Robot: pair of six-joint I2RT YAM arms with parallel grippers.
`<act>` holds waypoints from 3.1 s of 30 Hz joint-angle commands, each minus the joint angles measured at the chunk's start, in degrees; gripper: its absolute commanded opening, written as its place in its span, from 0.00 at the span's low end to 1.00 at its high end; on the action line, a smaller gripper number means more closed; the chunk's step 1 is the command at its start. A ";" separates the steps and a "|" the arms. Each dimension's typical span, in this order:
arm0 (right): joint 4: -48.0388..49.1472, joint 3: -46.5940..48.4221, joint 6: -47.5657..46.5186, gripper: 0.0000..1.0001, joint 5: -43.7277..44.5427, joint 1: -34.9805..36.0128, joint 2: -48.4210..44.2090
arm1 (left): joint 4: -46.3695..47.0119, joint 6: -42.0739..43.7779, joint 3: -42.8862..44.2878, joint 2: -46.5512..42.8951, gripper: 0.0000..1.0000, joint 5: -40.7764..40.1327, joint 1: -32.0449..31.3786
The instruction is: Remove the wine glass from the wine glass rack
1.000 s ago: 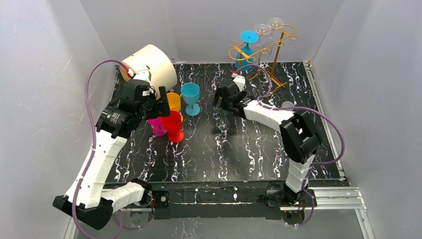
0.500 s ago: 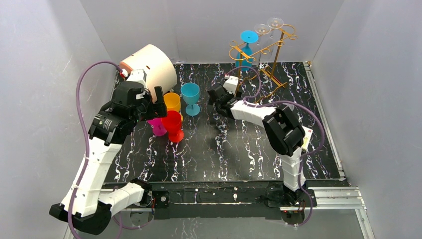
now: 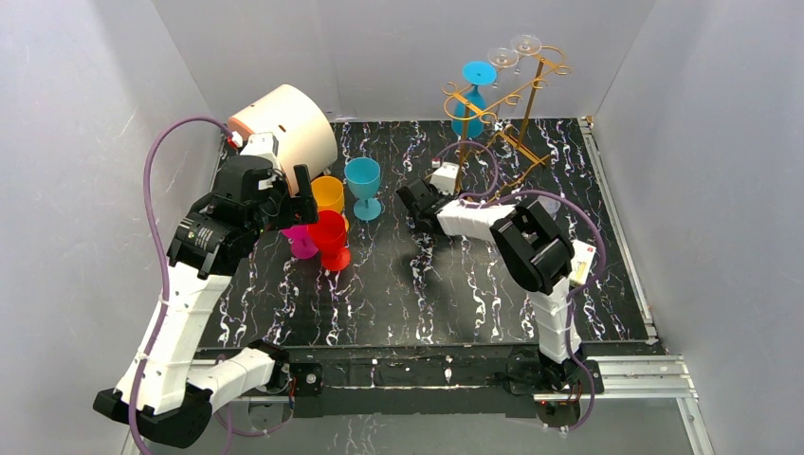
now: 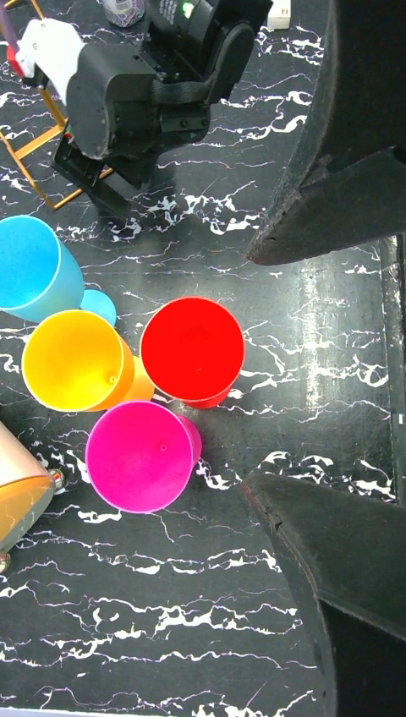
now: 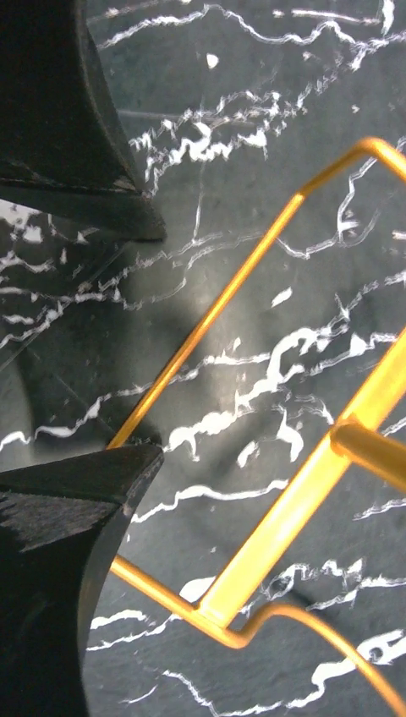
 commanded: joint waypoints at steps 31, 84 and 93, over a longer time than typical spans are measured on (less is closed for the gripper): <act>4.03 -17.70 -6.46 0.99 1.95 0.99 -21.35 | -1.60 -1.28 0.49 -1.85 0.92 1.30 0.21; 6.97 -46.53 -4.36 0.99 -24.87 -13.33 -54.56 | 4.96 0.07 -0.74 -0.82 0.93 14.07 0.20; -4.59 -39.70 -5.23 0.85 -50.44 -13.06 -74.36 | 5.18 -0.01 -1.65 -0.01 0.94 14.92 0.20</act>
